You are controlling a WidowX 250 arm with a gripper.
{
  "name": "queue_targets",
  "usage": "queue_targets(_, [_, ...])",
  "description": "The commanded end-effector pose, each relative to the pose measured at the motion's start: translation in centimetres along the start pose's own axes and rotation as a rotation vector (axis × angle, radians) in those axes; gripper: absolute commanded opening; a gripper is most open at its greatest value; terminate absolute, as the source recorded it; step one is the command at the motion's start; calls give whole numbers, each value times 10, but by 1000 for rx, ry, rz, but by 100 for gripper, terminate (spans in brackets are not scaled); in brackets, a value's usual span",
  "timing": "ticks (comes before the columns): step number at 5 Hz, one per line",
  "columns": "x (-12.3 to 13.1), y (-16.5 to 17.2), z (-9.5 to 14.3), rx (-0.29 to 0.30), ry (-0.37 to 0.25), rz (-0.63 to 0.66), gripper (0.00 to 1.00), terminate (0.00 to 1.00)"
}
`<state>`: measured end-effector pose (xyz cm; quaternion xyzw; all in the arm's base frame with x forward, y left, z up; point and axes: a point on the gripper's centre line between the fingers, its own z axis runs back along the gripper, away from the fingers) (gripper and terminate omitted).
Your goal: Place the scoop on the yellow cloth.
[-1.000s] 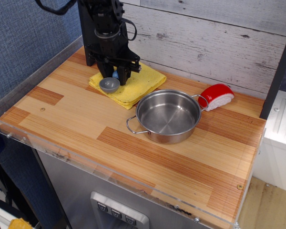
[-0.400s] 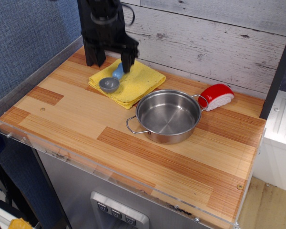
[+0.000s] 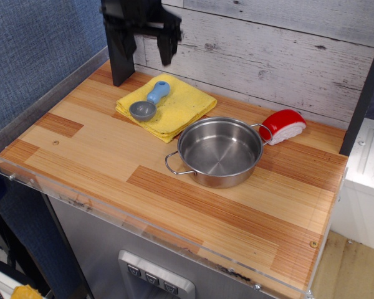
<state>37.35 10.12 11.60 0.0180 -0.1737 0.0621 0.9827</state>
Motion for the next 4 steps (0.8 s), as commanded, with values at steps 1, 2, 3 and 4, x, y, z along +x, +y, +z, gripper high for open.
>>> queue_targets(1, [6,-17,51,19,-28,-31,100,0])
queue_targets(2, [6,-17,51,19,-28,-31,100,0])
queue_targets(3, [6,-17,51,19,-28,-31,100,0])
queue_targets(4, [6,-17,51,19,-28,-31,100,100])
